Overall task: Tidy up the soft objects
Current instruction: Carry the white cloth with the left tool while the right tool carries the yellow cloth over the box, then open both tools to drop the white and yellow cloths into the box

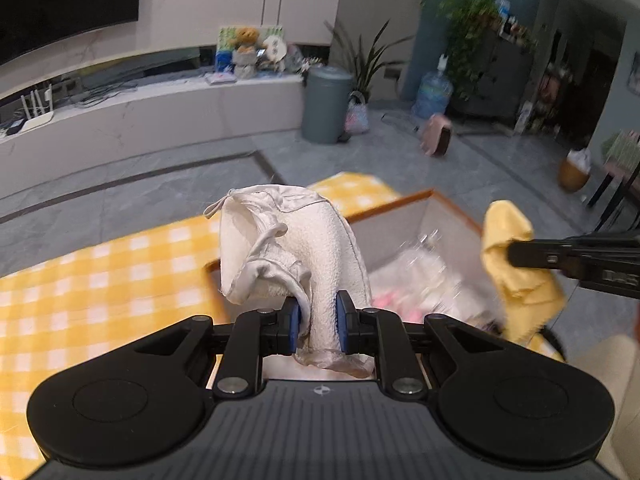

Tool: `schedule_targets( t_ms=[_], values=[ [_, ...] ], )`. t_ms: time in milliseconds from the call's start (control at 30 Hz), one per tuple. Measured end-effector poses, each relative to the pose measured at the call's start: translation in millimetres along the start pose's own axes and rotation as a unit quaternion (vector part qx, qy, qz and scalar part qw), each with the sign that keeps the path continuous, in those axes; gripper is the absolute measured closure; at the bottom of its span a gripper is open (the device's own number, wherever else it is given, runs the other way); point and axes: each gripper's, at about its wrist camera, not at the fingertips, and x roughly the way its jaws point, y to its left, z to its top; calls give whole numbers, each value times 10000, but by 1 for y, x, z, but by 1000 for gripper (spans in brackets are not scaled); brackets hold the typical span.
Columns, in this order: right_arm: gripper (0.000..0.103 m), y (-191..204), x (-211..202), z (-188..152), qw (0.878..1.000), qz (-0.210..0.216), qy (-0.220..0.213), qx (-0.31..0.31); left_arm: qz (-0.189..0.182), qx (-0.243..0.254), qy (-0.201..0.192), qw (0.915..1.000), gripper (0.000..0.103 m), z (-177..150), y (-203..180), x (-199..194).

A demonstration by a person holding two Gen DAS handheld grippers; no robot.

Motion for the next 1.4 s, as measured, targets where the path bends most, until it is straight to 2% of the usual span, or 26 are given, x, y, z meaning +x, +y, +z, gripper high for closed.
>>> schedule_targets(
  t_ms=[100,167,300,400,600,733,800,867,933,1033,1133,1167,1233,1267,1333,1400],
  values=[
    [100,19,7,-10,9991,245,256,-216,27,79,215,9997,82,-4,1,5],
    [100,27,19,-18,9980,261,463,-345,18,146,321,9994,82,-8,-1,7],
    [100,16,47,-25,9962,-146,834,-208,178,350,431,9983,82,-9,-7,14],
    [100,3,62,-18,9942,-538,922,-148,289,398,495,9976,82,-7,-8,22],
    [100,-18,97,-5,9898,-911,1094,-51,369,362,703,9962,79,-3,-6,44],
    [100,-22,114,-3,9869,-973,1286,-8,389,385,909,9943,77,-7,-8,53],
    [100,-20,114,-4,9868,-961,1300,-99,370,336,903,9947,71,-9,-5,52],
    [99,-17,109,-5,9865,-993,1275,-247,244,281,894,9953,71,-10,-3,47],
    [98,-13,104,-5,9859,-1026,1264,-386,15,269,1114,9934,71,-9,-4,45],
    [98,-12,98,-4,9862,-1040,1239,-351,-433,-111,1412,9890,75,-8,0,47],
    [97,-12,92,-4,9869,-1010,1246,-156,-380,-450,1461,9875,75,-7,6,47],
    [96,-11,88,-5,9874,-992,1232,-111,-280,-405,1406,9888,71,-7,5,44],
    [93,-9,78,-5,9882,-1017,1140,-110,-224,-273,1301,9909,51,-8,3,34],
    [90,-7,74,-5,9883,-1030,1117,-129,-288,-284,1286,9909,32,-8,4,30],
    [73,-6,65,-4,9887,-1050,1058,-136,-476,-425,1246,9902,25,-6,5,21],
    [66,-4,56,-3,9893,-1060,999,-77,-481,-547,1174,9904,21,-6,6,10]
  ],
)
